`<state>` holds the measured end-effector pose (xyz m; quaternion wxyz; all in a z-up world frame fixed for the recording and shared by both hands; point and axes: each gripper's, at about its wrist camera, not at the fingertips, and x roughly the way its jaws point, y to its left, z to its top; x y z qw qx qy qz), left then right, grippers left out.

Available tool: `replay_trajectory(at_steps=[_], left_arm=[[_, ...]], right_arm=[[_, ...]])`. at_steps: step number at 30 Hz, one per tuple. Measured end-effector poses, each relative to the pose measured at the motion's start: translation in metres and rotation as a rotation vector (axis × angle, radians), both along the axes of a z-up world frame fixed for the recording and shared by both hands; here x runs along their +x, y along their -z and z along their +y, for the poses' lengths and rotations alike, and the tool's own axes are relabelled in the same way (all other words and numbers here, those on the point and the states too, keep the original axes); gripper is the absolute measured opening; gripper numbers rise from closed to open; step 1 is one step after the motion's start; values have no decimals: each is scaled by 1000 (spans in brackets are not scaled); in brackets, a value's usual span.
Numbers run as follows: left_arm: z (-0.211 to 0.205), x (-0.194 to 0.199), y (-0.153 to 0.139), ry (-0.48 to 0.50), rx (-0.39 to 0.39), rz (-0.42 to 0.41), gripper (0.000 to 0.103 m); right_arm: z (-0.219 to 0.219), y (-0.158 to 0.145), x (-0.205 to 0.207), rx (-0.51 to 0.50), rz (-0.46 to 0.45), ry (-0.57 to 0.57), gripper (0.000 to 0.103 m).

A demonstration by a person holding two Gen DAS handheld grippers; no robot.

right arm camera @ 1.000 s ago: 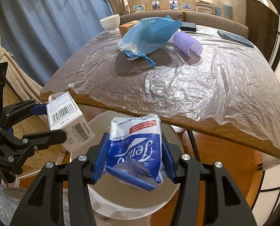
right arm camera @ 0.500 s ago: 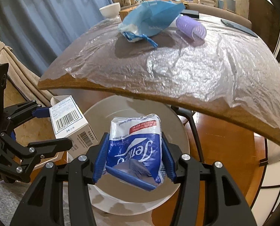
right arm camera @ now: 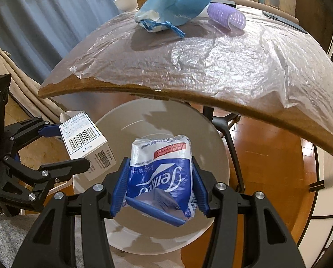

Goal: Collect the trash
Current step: 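Carry the medicine box and tissue pack with both tools over the white bin, then lower both tools into the bin and open them to drop the items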

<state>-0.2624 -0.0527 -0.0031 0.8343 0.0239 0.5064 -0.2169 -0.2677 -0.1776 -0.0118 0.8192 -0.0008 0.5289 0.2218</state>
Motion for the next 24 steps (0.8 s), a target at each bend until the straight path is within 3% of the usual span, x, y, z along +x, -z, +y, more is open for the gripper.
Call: replay_trajectory(at_steps=[24], left_arm=[[0,18,33,14,48,46,78]], right_arm=[[12,30,10,-26,38,6,51]])
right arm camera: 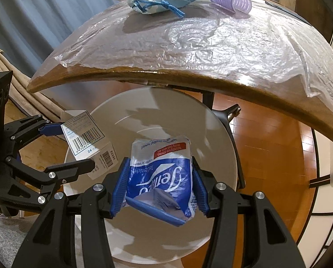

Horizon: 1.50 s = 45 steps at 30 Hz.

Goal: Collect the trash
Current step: 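Lower both tools into the bin and open them to drop the items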

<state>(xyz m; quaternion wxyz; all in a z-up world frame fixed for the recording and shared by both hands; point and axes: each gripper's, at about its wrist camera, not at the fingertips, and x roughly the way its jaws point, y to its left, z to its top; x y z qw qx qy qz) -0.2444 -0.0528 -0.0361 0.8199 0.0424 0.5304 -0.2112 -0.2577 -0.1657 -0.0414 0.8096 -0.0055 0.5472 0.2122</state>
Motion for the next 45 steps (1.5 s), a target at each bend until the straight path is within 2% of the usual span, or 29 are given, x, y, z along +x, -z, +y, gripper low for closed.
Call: replay_trajectory(at_steps=[21,41,45], left_arm=[[-15,18,28,34,43,30,78],[-18,17,28,47,58,25,78],[-17,19,29,39,52,37,80]], right_arm=[[4,24,4,-31,34,14,51],[3,36,11,-53,49,30,51],[0,38,13,-49,56,44,54]])
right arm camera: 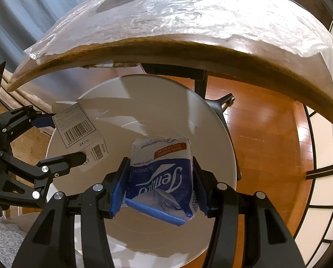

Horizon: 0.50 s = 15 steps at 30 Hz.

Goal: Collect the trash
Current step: 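Lower both tools into the bin and open them to drop the items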

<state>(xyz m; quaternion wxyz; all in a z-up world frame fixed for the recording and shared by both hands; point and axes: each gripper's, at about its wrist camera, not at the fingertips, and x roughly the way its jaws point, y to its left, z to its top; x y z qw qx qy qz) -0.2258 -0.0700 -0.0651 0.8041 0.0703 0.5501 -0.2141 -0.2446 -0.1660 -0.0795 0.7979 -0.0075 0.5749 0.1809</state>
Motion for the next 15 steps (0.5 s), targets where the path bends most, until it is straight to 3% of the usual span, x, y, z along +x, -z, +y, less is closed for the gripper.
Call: replay_trajectory(at_steps=[4,7,15], left_arm=[[4,3,1,-20,-1,10,84],[7,3,-1,-22,-15,17,84],[14,-10,-33,-19,-52,-23,85]], right_arm=[[-5,-2,0,21,-1,25,73],[-9,-7,0,22,-13,32,80],[-18,-45,-9,5,-96,24,86]])
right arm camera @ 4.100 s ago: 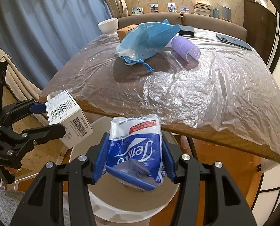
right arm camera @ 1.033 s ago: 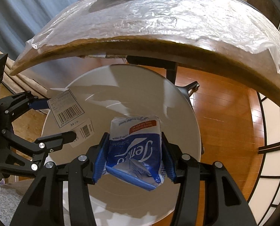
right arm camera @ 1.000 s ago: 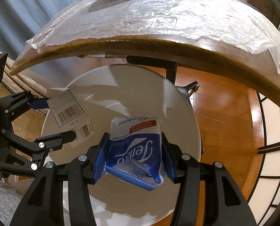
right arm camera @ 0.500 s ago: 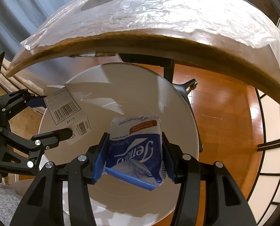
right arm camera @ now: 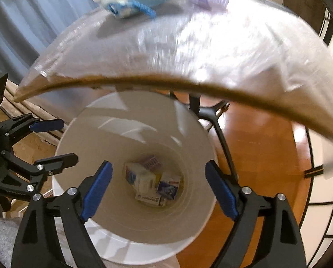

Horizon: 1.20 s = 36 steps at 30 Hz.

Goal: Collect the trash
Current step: 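Lower both tools into the bin and open them to drop the items, then move the right tool to the lavender hair roller and grasp it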

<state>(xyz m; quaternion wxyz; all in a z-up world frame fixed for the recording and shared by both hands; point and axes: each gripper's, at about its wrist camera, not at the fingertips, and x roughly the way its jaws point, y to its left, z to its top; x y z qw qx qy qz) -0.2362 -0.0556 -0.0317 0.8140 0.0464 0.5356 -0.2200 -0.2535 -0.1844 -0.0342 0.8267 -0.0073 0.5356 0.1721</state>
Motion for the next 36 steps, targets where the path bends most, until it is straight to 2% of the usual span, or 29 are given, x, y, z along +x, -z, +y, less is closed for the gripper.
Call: replay_trajectory(at_steps=[2,4,6,7,10,12,18,20,22,26,31,35,36], left_arm=[[3,-8,-21,5,-28,-37,85],[7,-13,-48,15,-64,-99,87],[10,-19,-72,9,-77,-181,102],[12,-21,-86,-12,-65,-261,102],[13,-11,-110,-41,-19,-384,102],[13,2,-116,-37,-33,-410,102],[6,58,-130,-2,-94,-425,102],[3,75,-128,5,-88,-418,102],[-4,93,-125,4,-95,-386,102],[-13,125,-115,20,-160,-288,102],[-30,155,-103,45,-118,-276,102],[-35,175,-89,75,-111,-227,101],[-37,178,-87,77,-100,-221,97]], right_arm=[[1,-21,-6,-13,-64,-15,91],[2,-47,-12,-41,-169,-34,97],[4,-64,-16,-66,-245,-38,98],[3,-74,-12,-84,-286,-31,98],[-2,-85,5,-93,-336,0,98],[-7,-89,24,-88,-344,31,98],[-17,-86,74,-64,-329,40,98],[-17,-82,92,-75,-314,27,98],[-17,-78,107,-101,-314,15,98],[-16,-76,126,-112,-321,-22,98],[-15,-68,149,-93,-291,-36,98],[-16,-61,169,-60,-250,-49,90],[-16,-59,172,-58,-244,-51,89]])
